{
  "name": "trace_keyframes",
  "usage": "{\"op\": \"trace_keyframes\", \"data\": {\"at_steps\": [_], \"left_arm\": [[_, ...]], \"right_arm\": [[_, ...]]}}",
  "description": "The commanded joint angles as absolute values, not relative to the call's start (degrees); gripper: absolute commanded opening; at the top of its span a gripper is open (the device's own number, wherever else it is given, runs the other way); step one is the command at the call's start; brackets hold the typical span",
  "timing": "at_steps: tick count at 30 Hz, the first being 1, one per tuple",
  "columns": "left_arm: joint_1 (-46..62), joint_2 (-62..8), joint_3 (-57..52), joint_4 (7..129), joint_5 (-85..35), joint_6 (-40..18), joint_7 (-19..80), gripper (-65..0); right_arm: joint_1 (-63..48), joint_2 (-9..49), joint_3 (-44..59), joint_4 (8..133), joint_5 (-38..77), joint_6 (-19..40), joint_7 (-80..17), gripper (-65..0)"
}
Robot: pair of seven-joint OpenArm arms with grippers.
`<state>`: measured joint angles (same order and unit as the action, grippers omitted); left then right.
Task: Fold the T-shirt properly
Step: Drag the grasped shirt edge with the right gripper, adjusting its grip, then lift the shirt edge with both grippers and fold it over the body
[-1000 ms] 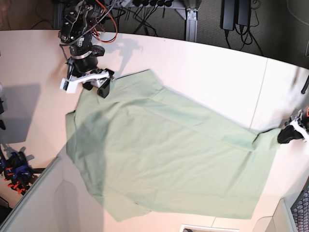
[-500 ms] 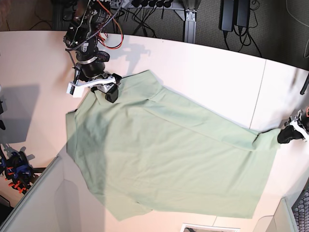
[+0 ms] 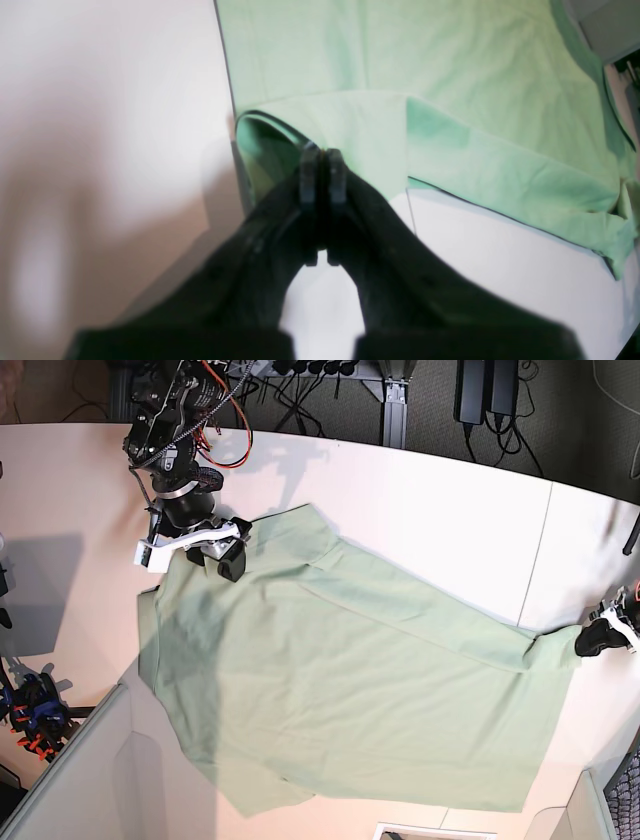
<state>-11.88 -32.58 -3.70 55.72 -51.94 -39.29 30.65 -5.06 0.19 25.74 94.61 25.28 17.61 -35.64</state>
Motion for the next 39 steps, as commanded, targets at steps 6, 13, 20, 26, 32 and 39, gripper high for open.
{"op": "trace_keyframes", "data": {"at_steps": [6,13,20,26,32,39], "left_arm": [[-13.0,-33.8,-4.1,56.6,-53.0,-40.0,29.8,-65.0],[-12.8,-33.8,-4.1,56.6,-53.0,-40.0,29.8,-65.0],[-12.0,-33.4,-4.1,56.6,-53.2,-40.0,29.8,-65.0],[-12.0,-32.6,-4.1,56.6,-53.2,-40.0,29.8,-65.0],[-12.0,-32.5,-4.1,56.6,-53.2,-40.0,29.8,-65.0],[-12.0,-32.5,-4.1,56.6,-53.2,-40.0,29.8,-65.0]], "right_arm": [[-5.0,-0.1,25.7,95.2,25.9,18.0,-34.9,-27.5],[-5.6,-0.2,25.8,94.7,23.7,17.9,-32.9,-27.5],[-5.6,-0.1,25.7,91.7,22.9,18.0,-30.7,-27.5],[-5.5,0.0,25.7,89.5,21.2,18.0,-28.2,-30.5],[-5.4,0.0,25.7,88.7,20.9,18.0,-26.2,-60.4],[-5.4,0.0,25.8,88.7,19.3,18.0,-25.3,-65.0]]}}
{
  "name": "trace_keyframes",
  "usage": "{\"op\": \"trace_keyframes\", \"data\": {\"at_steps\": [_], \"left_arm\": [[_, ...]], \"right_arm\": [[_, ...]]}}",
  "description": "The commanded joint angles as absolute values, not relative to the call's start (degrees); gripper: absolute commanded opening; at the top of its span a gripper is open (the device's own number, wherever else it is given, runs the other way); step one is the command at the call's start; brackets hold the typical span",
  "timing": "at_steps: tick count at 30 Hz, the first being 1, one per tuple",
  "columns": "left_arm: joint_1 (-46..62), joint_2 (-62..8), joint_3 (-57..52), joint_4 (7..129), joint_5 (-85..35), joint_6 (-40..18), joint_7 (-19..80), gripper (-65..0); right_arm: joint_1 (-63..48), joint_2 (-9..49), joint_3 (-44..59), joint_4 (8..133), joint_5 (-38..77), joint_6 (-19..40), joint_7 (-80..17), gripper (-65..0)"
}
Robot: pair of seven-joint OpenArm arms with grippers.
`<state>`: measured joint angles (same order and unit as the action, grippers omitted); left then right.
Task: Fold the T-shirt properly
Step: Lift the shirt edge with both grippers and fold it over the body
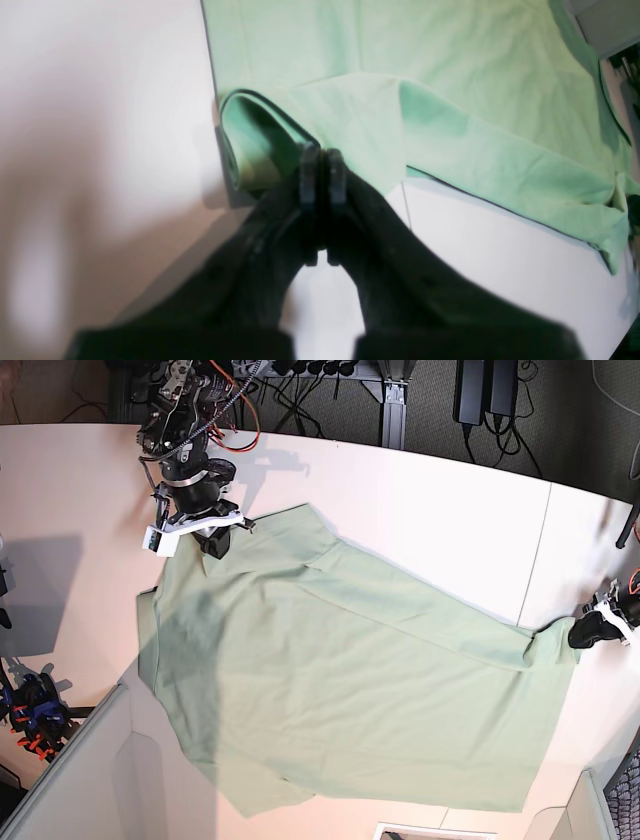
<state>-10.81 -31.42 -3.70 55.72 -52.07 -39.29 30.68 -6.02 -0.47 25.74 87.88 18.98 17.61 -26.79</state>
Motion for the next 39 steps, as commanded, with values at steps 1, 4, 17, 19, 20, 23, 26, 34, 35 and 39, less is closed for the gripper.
{"op": "trace_keyframes", "data": {"at_steps": [1,4,17,19,20,23,26,34,35,39], "left_arm": [[-12.0,-32.6,-4.1,56.6,-53.2,-40.0,29.8,-65.0],[-12.0,-32.6,-4.5,56.6,-54.2,-40.0,29.9,-65.0],[-11.9,-33.6,-11.6,56.6,-61.9,-40.0,37.5,-65.0],[-11.9,-33.8,-11.6,56.6,-61.8,-40.0,36.7,-65.0],[-11.9,-33.9,-11.6,56.6,-61.0,-40.0,36.1,-65.0],[-12.1,-34.0,-11.6,56.6,-56.8,-40.0,33.2,-65.0],[-12.7,-34.0,-11.6,56.6,-55.4,-40.0,31.2,-65.0],[-15.1,-34.0,-10.4,56.6,-46.0,-40.0,24.1,-65.0],[-15.5,-34.0,-9.8,56.6,-44.5,-40.0,23.2,-65.0],[-18.2,-34.0,-5.4,56.4,-39.7,-40.0,20.1,-65.0]], "right_arm": [[-5.4,0.0,25.8,88.8,19.3,18.0,-25.3,-65.0],[-5.5,0.0,25.8,90.6,19.5,18.0,-26.4,-65.0],[-2.8,5.8,26.6,102.3,22.5,18.0,-29.3,-65.0],[-0.5,6.8,26.6,102.2,22.5,18.0,-29.3,-65.0],[0.8,7.1,26.6,101.9,22.3,18.0,-29.3,-65.0],[5.5,8.3,26.5,99.9,21.8,18.1,-29.3,-65.0],[10.8,10.0,25.1,95.6,21.8,18.4,-29.3,-65.0],[19.6,12.4,16.5,85.0,18.5,21.1,-27.8,-65.0],[20.1,12.4,15.6,84.1,17.4,21.2,-27.0,-65.0],[22.3,12.4,13.2,79.8,12.5,21.2,-24.6,-65.0]]}}
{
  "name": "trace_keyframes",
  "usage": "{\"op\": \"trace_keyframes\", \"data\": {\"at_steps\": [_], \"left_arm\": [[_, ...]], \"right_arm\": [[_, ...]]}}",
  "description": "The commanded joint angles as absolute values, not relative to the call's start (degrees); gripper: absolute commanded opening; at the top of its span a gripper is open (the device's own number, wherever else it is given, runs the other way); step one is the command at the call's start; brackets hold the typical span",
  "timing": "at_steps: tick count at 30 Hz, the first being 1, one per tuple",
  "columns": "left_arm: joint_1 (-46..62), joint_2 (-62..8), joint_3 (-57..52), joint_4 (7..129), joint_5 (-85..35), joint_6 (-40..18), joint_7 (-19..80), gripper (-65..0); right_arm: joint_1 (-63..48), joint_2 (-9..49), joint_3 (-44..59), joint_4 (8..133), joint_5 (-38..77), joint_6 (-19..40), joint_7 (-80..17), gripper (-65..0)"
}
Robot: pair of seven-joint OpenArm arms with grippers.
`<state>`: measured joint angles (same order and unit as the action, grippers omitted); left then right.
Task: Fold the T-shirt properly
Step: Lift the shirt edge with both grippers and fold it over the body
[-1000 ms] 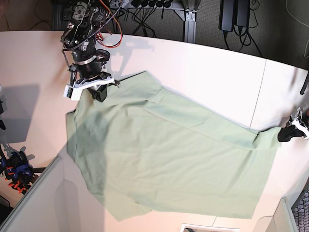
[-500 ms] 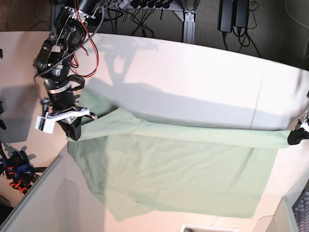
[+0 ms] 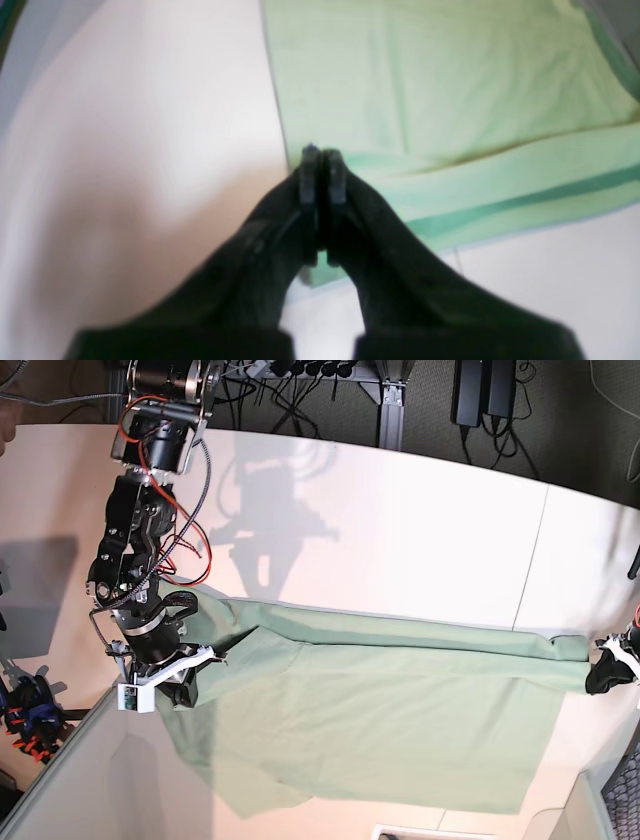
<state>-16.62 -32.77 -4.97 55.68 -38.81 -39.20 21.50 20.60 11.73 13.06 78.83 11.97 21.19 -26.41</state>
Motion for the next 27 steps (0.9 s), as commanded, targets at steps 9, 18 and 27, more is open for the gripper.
{"op": "trace_keyframes", "data": {"at_steps": [9,18,27], "left_arm": [[-19.7,-33.8,3.1,56.3,-31.0,-36.6,12.1,-47.4],[-19.8,-33.3,-1.2,58.0,-34.5,-32.2,17.3,-33.3],[-19.3,-33.8,-12.1,65.1,-46.1,-32.8,33.8,-33.3]], "right_arm": [[23.3,12.4,10.7,73.8,9.8,21.2,-20.5,-65.0],[23.1,12.4,11.5,73.6,9.9,21.2,-19.4,-22.6],[19.2,12.0,26.0,79.0,17.1,21.2,-26.9,-22.6]]}}
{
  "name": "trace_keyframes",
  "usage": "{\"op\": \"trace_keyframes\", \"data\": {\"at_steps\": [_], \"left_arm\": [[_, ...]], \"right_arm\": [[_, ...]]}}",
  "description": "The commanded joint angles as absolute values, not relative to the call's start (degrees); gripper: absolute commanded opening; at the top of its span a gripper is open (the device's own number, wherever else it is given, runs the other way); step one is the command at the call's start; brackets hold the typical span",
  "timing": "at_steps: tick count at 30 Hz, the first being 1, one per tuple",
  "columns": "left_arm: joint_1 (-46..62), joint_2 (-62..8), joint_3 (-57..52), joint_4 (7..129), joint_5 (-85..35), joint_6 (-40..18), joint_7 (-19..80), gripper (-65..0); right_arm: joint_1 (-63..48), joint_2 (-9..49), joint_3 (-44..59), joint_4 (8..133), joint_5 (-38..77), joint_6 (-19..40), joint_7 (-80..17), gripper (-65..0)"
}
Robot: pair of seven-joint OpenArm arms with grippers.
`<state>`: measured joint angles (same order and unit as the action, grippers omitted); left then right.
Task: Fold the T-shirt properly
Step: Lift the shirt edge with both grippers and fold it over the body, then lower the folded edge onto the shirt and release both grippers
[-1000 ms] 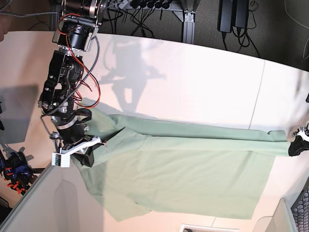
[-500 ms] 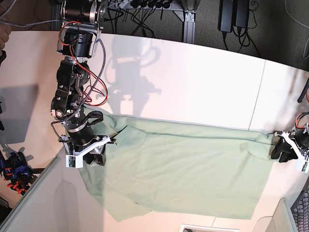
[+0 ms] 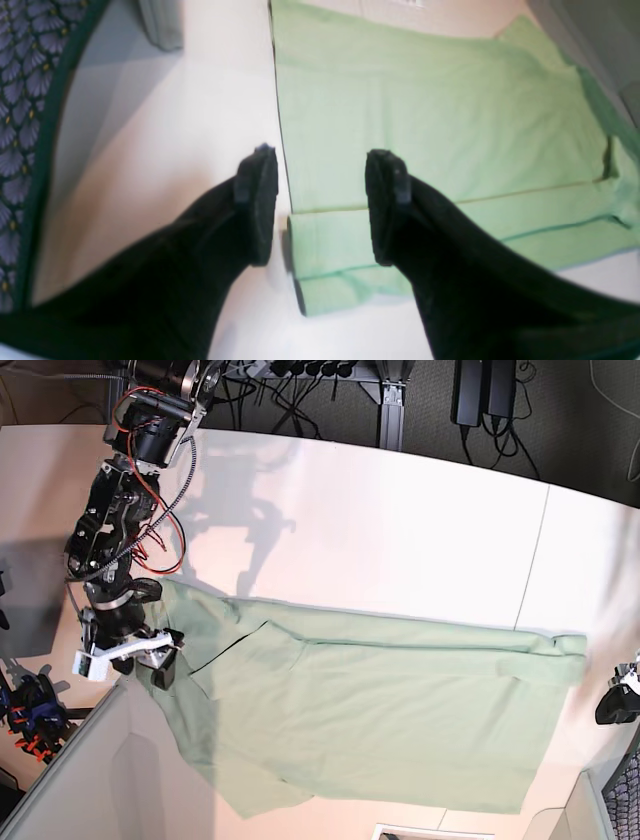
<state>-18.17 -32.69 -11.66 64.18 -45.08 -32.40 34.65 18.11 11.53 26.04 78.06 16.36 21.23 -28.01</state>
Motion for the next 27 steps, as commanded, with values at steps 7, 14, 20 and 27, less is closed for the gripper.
{"op": "trace_keyframes", "data": {"at_steps": [7,14,20,27], "left_arm": [[-14.1,-33.1,-12.1,65.1,-50.4,-32.3,36.4,-33.3],[-9.6,-28.5,-15.9,64.7,-48.6,-26.0,36.8,-33.2],[-8.4,-26.1,-18.8,64.7,-45.5,-22.2,36.5,-33.2],[-7.3,-23.6,-18.8,64.7,-44.5,-20.4,36.2,-33.2]], "right_arm": [[10.5,10.4,39.1,78.8,25.1,20.8,-29.5,-22.6],[5.0,6.7,42.5,78.7,28.5,20.8,-29.6,-22.6],[6.1,3.1,42.5,78.4,28.4,20.8,-28.4,-22.6],[10.5,2.5,42.5,71.3,27.2,20.7,-26.3,-22.6]]}}
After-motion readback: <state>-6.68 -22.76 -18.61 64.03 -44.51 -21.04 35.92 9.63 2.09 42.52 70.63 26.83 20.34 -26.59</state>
